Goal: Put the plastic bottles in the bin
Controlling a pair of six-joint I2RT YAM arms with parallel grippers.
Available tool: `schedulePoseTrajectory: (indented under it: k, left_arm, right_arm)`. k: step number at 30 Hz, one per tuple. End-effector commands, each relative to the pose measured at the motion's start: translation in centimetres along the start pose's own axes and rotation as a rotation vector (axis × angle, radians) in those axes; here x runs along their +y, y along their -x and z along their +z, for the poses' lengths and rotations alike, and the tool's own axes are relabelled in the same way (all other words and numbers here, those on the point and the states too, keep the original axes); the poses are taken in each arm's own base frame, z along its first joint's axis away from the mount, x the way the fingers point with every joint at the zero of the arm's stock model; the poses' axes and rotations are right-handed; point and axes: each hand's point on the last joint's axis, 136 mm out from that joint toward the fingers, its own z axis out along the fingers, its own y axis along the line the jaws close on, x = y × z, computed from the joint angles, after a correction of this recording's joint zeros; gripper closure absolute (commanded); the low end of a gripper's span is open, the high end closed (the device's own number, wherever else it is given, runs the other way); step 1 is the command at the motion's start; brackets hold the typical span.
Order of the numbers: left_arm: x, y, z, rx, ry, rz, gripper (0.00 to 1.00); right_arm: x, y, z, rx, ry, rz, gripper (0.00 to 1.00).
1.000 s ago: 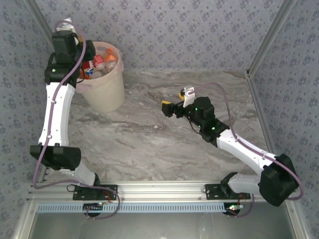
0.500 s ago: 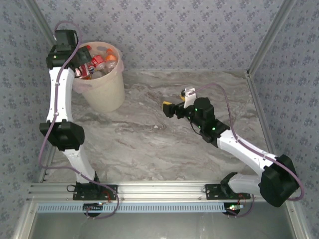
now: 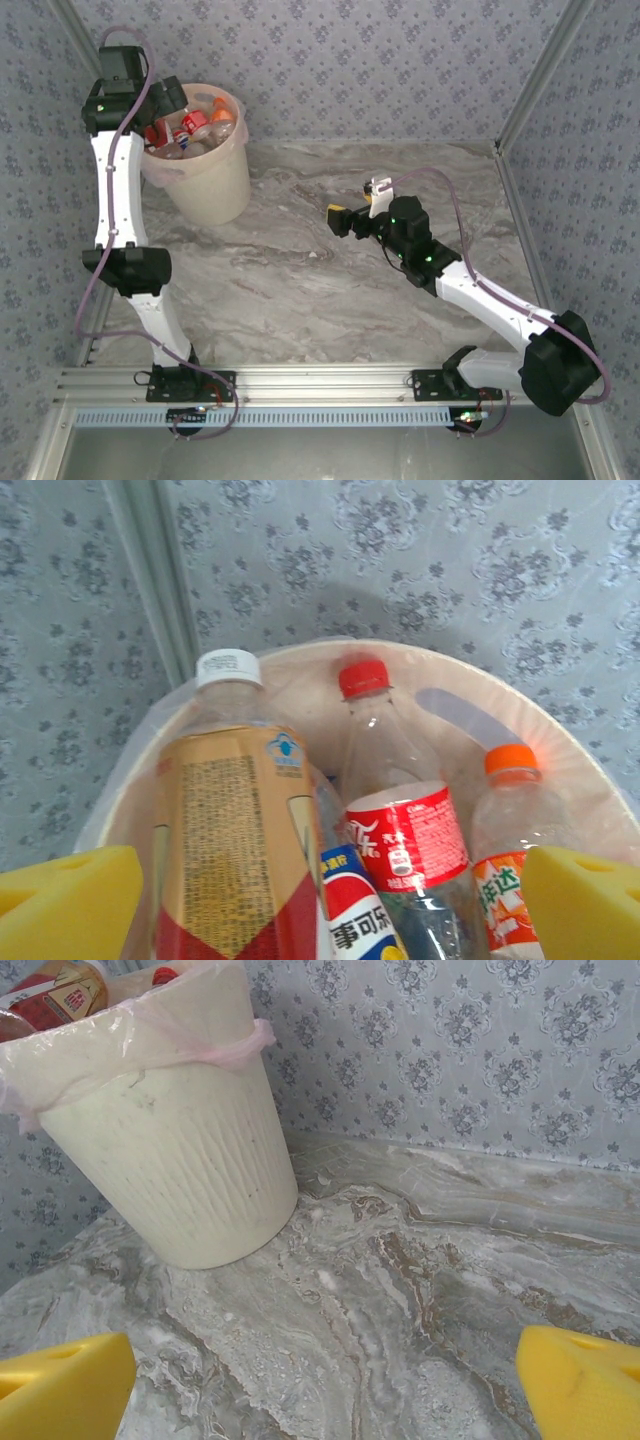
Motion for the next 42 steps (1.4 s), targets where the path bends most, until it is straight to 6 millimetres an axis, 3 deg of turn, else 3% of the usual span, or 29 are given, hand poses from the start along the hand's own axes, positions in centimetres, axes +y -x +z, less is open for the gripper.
schedulePoseTrajectory:
  k: [1, 7, 15, 18, 25, 29, 35, 42]
  left_arm:
    - [0.5, -2.1, 2.1, 0.087, 0.008, -0.032, 0.03]
    - [0.2, -7.0, 6.1, 0.240, -0.022, -0.110, 0.04]
    - [-0.3, -10.3, 7.4, 0.289, -0.078, -0.152, 0.05]
    - [0.4, -9.3, 6.5, 0.257, -0.042, -0.133, 0.05]
    - [-0.6, -2.5, 0.8, 0.060, -0.101, -0.042, 0.02]
    - [-0.7, -0.8, -1.4, 0.011, -0.110, -0.015, 0.02]
    - [-1.8, -2.0, -1.5, 0.046, -0.158, -0.007, 0.02]
    - [-1.3, -6.5, 2.8, 0.187, -0.123, -0.028, 0.02]
  right_arm:
    - [-0.1, 0.2, -0.4, -0.017, -0.014, -0.012, 0.00]
    - [-0.3, 0.0, -0.5, -0.012, -0.024, -0.010, 0.00]
    - [-0.4, -0.4, -0.3, -0.006, -0.026, -0.010, 0.00]
    - [-0.3, -0.5, -0.1, -0.003, -0.022, -0.010, 0.00]
    - [-0.3, -0.5, 0.0, -0.006, -0.021, -0.010, 0.00]
    - [-0.3, -0.5, 0.0, -0.007, -0.021, -0.006, 0.00]
    - [-0.4, -0.5, 0.1, -0.007, -0.023, -0.004, 0.00]
    - [-0.3, -0.6, 0.2, -0.002, -0.021, -0.003, 0.00]
